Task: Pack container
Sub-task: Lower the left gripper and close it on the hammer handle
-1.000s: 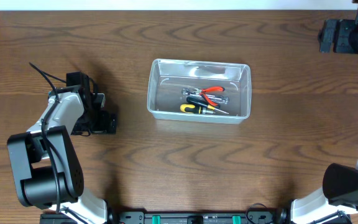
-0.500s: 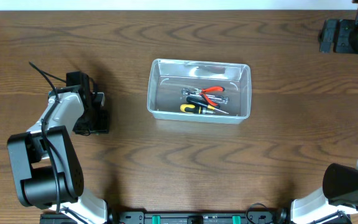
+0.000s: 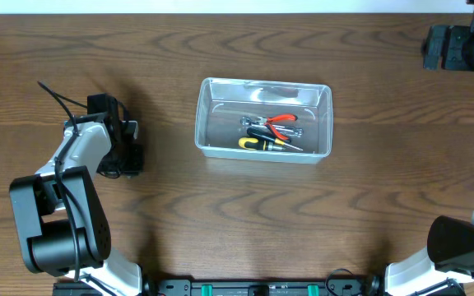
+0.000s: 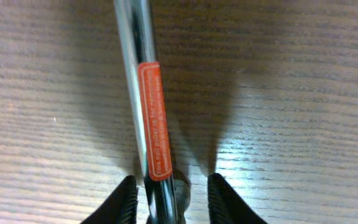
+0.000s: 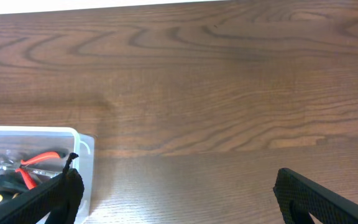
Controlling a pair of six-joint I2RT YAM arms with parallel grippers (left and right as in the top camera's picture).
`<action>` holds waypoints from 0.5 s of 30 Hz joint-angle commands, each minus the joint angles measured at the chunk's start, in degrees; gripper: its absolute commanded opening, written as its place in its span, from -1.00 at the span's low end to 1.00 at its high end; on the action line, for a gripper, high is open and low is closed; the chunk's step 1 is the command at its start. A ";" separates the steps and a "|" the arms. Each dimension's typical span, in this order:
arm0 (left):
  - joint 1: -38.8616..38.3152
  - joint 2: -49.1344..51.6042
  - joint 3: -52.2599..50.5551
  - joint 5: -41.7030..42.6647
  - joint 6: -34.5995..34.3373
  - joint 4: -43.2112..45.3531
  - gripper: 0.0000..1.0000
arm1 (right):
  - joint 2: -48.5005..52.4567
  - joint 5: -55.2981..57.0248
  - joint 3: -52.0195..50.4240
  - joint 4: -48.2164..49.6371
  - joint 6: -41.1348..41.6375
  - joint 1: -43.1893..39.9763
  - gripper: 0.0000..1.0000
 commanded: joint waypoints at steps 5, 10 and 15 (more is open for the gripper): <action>0.31 0.44 -0.35 -0.48 0.17 0.46 -0.60 | 0.39 -0.39 -0.22 0.11 0.94 -0.22 0.99; 0.28 0.44 -0.35 -0.48 0.17 0.44 -0.71 | 0.39 -0.39 -0.22 0.11 0.57 -0.22 0.99; 0.28 0.44 -0.35 -0.48 0.17 0.42 -0.88 | 0.39 -0.39 -0.22 0.11 0.57 -0.24 0.98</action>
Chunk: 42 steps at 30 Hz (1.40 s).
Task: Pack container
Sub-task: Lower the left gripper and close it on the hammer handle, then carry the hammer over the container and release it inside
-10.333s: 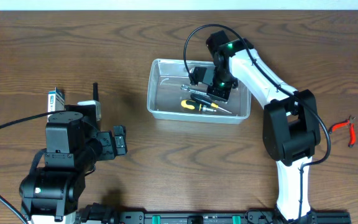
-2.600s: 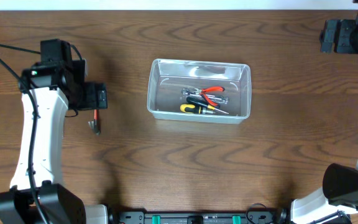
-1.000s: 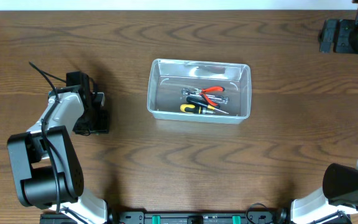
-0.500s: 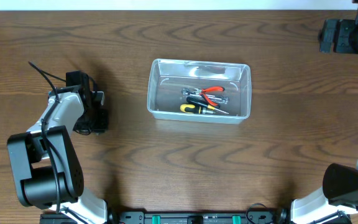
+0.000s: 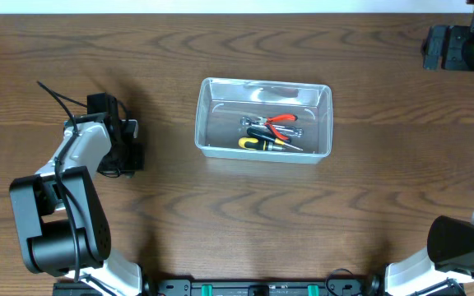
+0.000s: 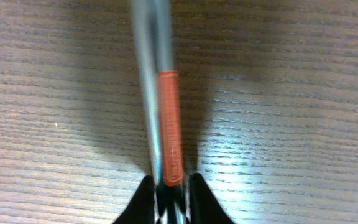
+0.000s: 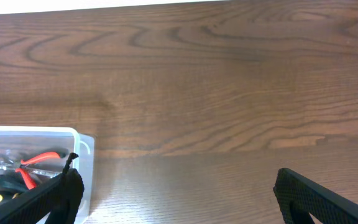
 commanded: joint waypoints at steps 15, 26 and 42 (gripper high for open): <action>-1.16 -4.48 5.66 -0.09 -1.05 -5.79 -0.88 | 0.39 -0.39 -0.22 0.79 0.83 -0.24 0.98; -13.88 -20.96 19.28 -0.04 5.44 -10.88 -0.88 | 0.39 -0.42 -0.22 0.74 0.83 -0.24 0.99; -38.01 -7.89 19.43 10.05 41.79 -2.29 -0.88 | 0.39 -0.42 -0.22 0.57 0.83 -0.24 0.99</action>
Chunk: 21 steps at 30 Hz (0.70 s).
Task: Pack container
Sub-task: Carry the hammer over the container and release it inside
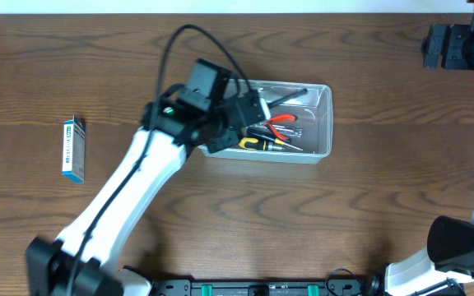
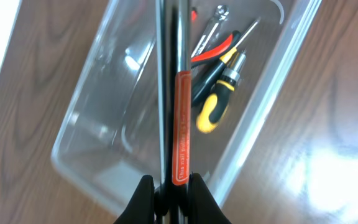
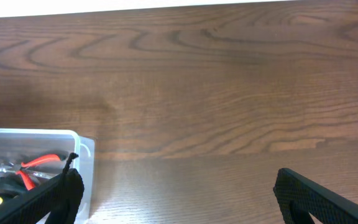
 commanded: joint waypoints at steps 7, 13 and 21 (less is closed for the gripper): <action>0.61 14.93 0.04 0.74 4.79 5.14 -0.88 | 0.39 -0.26 -0.22 -0.07 0.83 -0.24 0.99; 0.63 19.58 0.04 0.74 3.41 5.33 -0.73 | 0.39 -0.26 -0.22 -0.07 0.83 -0.24 0.99; 0.63 19.56 0.09 0.74 1.81 5.38 0.17 | 0.39 -0.24 -0.22 -0.07 0.81 -0.24 0.98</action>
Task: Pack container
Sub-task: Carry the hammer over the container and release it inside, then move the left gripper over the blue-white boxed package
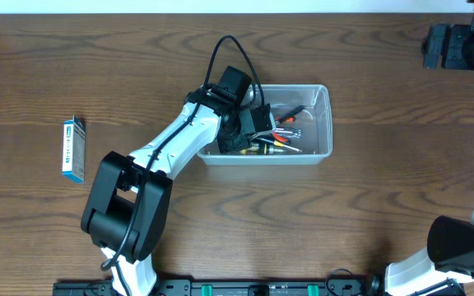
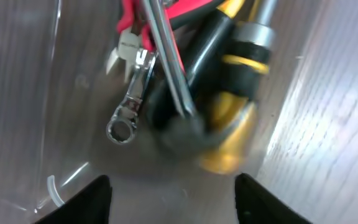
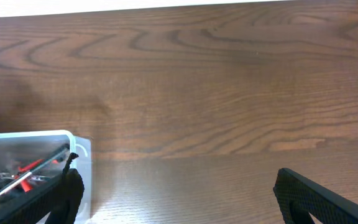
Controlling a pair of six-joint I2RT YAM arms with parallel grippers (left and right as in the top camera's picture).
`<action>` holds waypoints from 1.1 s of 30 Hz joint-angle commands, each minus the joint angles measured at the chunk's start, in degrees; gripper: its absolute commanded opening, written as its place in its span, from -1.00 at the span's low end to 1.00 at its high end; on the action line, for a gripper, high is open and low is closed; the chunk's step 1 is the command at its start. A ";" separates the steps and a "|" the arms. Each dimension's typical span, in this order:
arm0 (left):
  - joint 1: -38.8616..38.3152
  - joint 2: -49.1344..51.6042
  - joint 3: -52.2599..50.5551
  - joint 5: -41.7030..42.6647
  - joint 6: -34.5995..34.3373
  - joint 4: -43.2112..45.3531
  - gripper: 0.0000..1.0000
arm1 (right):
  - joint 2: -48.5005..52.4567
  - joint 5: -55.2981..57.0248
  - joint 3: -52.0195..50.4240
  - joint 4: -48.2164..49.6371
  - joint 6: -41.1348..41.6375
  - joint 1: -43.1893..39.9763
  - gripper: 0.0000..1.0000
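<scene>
The clear plastic container [image 1: 327, 92] stands at the table's middle. In it lie a yellow-and-black screwdriver [image 2: 229, 93], red-handled pliers [image 2: 129, 12], a small wrench [image 2: 129, 106] and a long metal rod [image 2: 166, 62]. The rod rests slanted across the other tools [image 3: 27, 176]. My left gripper [image 1: 249, 131] is low inside the container, open [image 2: 176, 193], its fingers wide apart and nothing between them. My right gripper [image 1: 455, 45] hovers at the far right corner, open [image 3: 179, 205] and empty.
A small blue-and-white box [image 1: 73, 149] lies flat at the table's left side. The left arm stretches from the near left across to the container. Bare wooden tabletop [image 3: 216, 93] lies under the right gripper.
The left gripper was shut on the metal rod above the container. Now it is open, lower inside the container, and the rod lies among the tools. The right arm has not moved.
My left gripper first stood open around the metal rod at the table's left side, then shut on it there. Later it held the rod over the container. Now the rod lies in the container and the gripper is open.
</scene>
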 commanded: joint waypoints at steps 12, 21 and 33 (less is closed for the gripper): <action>3.43 -17.14 6.64 -13.68 -12.66 -0.24 0.86 | 0.39 -0.26 -0.22 0.00 0.81 -0.24 0.99; 20.74 -33.75 6.78 -19.43 -32.44 -10.16 0.96 | 0.39 -0.26 -0.22 0.02 0.81 -0.24 0.98; 53.09 -27.76 6.75 -10.97 -40.65 -22.10 0.96 | 0.39 -0.24 -0.22 -0.37 0.57 -0.24 0.99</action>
